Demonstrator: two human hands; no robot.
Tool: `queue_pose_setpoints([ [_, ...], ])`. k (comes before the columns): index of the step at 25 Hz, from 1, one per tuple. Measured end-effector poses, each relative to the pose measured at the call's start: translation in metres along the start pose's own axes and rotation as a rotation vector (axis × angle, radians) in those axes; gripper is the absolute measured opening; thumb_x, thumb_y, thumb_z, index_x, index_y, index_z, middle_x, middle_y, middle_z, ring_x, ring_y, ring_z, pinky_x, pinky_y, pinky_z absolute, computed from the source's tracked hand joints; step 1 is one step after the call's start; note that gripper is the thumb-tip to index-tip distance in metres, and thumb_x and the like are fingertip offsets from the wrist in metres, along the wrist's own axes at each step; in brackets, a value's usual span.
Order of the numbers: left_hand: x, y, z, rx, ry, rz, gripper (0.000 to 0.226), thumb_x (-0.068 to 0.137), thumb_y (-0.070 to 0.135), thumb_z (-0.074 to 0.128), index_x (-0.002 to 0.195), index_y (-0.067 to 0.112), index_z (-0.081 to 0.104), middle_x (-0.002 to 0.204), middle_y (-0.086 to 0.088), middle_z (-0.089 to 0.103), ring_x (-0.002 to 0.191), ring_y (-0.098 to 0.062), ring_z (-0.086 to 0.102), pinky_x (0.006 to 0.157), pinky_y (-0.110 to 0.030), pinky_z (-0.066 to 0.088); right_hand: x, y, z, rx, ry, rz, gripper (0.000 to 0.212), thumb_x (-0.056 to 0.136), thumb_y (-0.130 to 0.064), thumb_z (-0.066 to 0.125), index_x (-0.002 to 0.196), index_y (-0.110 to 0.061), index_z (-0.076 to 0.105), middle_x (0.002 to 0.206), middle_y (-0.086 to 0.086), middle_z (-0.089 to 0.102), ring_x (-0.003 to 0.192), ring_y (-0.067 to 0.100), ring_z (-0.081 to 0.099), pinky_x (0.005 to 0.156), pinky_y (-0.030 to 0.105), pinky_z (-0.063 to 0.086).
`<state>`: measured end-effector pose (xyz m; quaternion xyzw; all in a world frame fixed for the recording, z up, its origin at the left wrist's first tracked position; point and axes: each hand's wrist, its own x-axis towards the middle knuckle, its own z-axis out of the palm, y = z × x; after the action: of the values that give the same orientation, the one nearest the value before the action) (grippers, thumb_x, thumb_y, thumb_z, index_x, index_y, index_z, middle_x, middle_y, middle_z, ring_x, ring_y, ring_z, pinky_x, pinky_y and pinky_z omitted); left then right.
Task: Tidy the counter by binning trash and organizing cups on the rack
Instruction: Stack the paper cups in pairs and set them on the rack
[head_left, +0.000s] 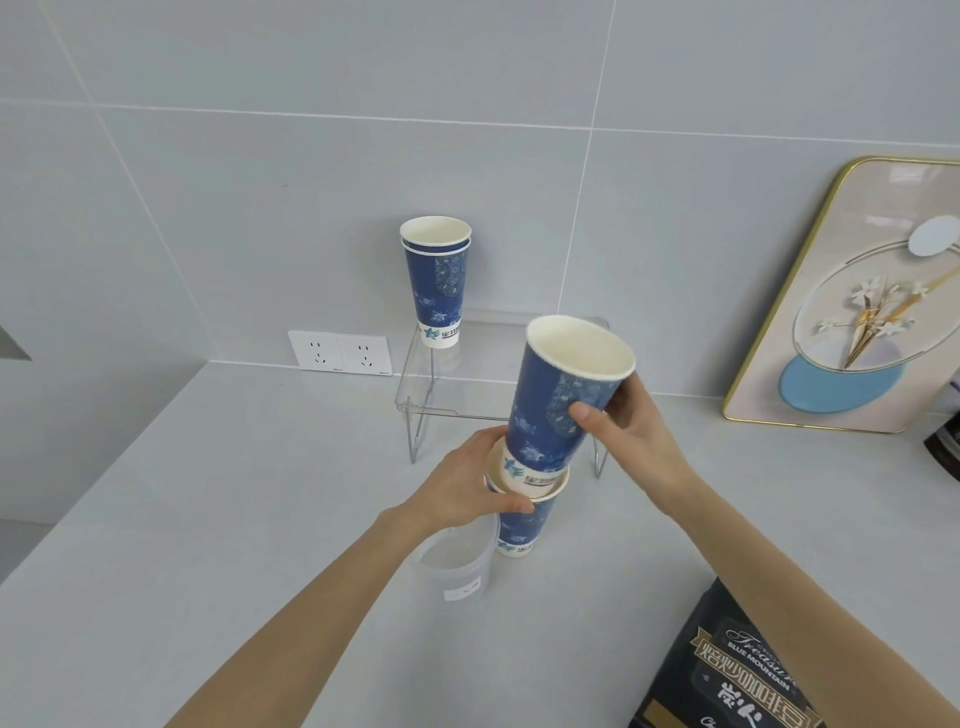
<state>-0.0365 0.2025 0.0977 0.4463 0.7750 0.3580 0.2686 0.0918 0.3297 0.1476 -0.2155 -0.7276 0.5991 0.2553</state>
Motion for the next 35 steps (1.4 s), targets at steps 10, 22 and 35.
queue_pose_setpoints([
  [10,0.003,-0.004,0.001,-0.043,0.019,0.022,0.082,0.064,0.02,0.081,0.132,0.018,0.034,0.136,-0.002,0.046,0.114,-0.012,0.044,0.091,-0.023,0.037,-0.021,0.07,0.014,-0.302,-0.175,0.083,0.07,0.076,-0.015,0.071,0.124,-0.035,0.024,0.122,-0.018,0.044,0.12,0.011,0.044,0.109,0.035,0.036],
  [22,0.001,-0.013,-0.012,0.168,-0.067,0.047,0.088,0.071,0.026,0.075,0.14,0.02,0.022,0.142,-0.002,0.038,0.127,-0.015,0.041,0.102,-0.025,0.033,-0.023,0.068,0.008,-0.578,-0.184,-0.049,0.076,0.079,-0.02,0.068,0.14,-0.019,0.022,0.136,-0.005,0.041,0.121,0.011,0.043,0.1,0.02,0.035],
  [35,-0.002,0.032,-0.052,0.094,0.12,0.155,0.072,0.074,0.028,0.072,0.135,0.019,0.037,0.129,0.001,0.052,0.105,-0.008,0.05,0.091,-0.021,0.04,-0.001,0.004,0.0,-0.436,-0.061,-0.107,0.06,0.077,-0.009,0.069,0.13,-0.013,0.042,0.122,0.007,0.053,0.105,0.014,0.055,0.075,-0.007,0.042],
])
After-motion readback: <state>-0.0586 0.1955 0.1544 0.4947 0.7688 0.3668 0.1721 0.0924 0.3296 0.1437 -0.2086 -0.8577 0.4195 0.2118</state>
